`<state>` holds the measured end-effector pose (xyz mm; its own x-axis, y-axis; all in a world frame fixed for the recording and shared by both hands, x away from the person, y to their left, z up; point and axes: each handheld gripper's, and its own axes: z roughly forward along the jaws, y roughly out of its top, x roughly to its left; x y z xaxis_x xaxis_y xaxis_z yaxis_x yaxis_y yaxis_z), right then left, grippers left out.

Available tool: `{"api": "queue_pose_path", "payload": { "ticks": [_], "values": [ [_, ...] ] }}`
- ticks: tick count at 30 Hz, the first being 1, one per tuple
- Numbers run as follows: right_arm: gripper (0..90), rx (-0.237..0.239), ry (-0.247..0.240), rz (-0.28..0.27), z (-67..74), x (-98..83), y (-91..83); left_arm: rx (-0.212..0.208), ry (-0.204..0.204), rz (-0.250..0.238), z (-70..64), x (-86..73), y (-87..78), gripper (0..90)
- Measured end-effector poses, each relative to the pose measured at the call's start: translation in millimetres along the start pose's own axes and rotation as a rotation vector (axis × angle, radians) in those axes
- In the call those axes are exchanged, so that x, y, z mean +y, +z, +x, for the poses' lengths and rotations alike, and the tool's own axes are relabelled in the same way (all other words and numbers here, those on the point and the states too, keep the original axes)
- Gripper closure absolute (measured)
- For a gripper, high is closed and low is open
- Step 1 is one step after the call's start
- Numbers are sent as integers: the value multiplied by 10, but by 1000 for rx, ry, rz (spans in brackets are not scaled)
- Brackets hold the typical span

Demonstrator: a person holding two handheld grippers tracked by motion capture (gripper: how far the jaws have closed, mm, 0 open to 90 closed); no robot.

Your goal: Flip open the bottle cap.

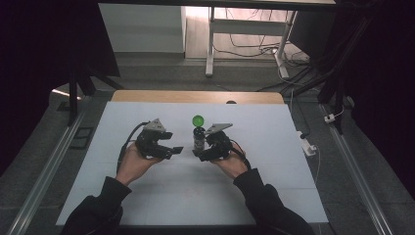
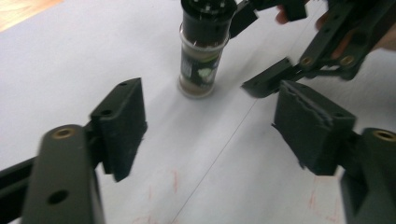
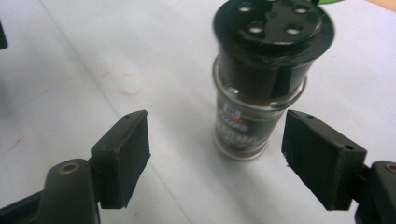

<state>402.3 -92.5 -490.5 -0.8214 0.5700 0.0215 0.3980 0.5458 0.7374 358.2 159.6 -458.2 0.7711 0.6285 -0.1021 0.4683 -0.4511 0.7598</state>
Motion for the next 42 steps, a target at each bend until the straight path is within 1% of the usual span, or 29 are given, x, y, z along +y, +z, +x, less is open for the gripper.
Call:
{"api": "queue_pose_path", "payload": {
  "ticks": [3,6,8,10,12,14,17,20,22,24,27,30,32,35,37,42],
  "values": [
    [212,16,2,12,27,-12,-31,7,-12,0,-4,-68,-32,203],
    [182,32,11,14,59,-17,-77,-2,-34,-6,-14,-136,-73,166],
    [147,36,13,12,80,-19,-112,-4,-47,-1,-37,-172,-98,145],
    [105,38,21,13,102,-22,-144,5,-44,9,-71,-208,-132,113],
    [91,39,18,13,124,-33,-181,3,-42,14,-100,-246,-172,95],
    [73,44,22,16,140,-55,-218,10,-46,16,-128,-280,-217,71],
    [36,47,35,17,158,-97,-271,9,-57,14,-163,-334,-286,50],
    [3,37,34,18,174,-140,-328,0,-76,15,-192,-399,-346,23],
    [0,41,30,20,190,-172,-380,-7,-89,18,-209,-446,-390,7],
    [0,53,27,26,205,-203,-439,2,-96,14,-226,-493,-441,0],
    [0,67,41,20,222,-244,-532,0,-116,2,-242,-568,-520,0],
    [0,63,23,21,239,-290,-629,-4,-136,-16,-266,-651,-596,0],
    [0,58,22,22,244,-331,-694,-5,-143,-23,-287,-710,-640,0],
    [0,24,18,9,257,-413,-795,4,-141,-24,-316,-791,-709,0],
    [0,13,25,2,260,-466,-870,6,-148,-27,-335,-843,-758,0],
    [0,-1,65,-30,244,-595,-1080,22,-175,-32,-376,-995,-883,0]
  ]
}}
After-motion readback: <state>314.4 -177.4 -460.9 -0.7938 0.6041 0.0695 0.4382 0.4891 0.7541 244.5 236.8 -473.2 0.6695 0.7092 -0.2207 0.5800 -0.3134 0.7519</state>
